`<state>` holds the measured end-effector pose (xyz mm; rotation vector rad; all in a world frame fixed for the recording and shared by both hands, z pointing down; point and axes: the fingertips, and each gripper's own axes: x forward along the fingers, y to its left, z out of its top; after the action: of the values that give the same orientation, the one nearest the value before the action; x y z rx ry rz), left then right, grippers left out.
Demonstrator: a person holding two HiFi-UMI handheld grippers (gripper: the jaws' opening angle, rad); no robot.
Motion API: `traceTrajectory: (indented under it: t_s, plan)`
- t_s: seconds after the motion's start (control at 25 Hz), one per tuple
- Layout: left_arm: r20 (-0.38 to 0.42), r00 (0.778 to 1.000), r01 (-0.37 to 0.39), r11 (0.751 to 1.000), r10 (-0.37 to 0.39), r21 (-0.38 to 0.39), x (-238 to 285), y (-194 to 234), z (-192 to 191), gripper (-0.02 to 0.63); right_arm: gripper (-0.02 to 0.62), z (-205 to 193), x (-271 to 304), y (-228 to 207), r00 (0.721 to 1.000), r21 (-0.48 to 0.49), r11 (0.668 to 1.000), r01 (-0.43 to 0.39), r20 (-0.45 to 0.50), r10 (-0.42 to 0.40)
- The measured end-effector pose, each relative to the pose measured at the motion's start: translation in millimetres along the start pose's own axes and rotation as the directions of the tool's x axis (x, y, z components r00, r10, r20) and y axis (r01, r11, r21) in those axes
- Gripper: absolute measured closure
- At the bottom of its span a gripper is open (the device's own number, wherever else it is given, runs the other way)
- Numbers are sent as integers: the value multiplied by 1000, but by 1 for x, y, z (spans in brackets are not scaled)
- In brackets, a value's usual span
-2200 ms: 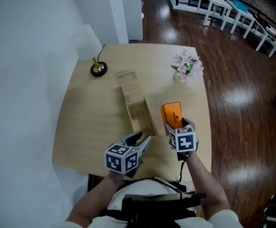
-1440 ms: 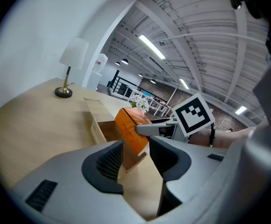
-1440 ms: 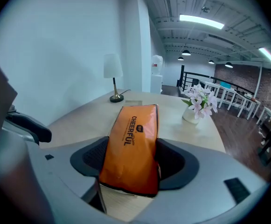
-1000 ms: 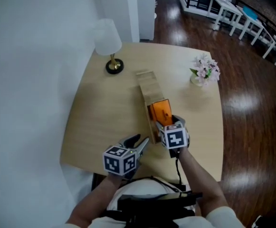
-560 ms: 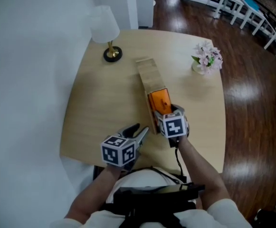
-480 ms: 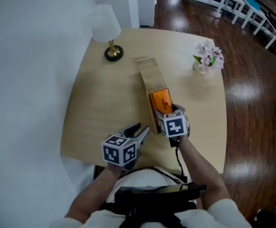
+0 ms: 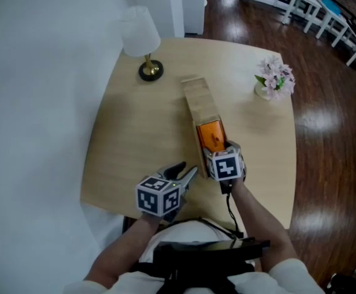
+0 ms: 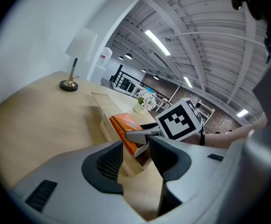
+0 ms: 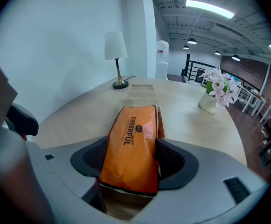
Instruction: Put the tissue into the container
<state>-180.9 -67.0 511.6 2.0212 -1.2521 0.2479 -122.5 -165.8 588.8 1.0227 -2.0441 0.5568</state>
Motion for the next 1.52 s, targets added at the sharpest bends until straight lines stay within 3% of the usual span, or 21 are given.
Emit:
traceTrajectory:
  t_s: [0.32,1.04,1.52]
  plan:
    - [-14,1000,9,1000,-9,-3,6,-2,-1,434,267,-14,8,0,998,3,1000,-5,-58,6]
    - [-20,1000,9,1000,-9,-4,2,-2,-6,434,258,-16,11,-2,993,-70,993,95,-67,-100]
    - [1,1000,9,1000,-9,-13,-3,-6,-4,434,255,-16,5,1,997,-36,998,48,-51,-50]
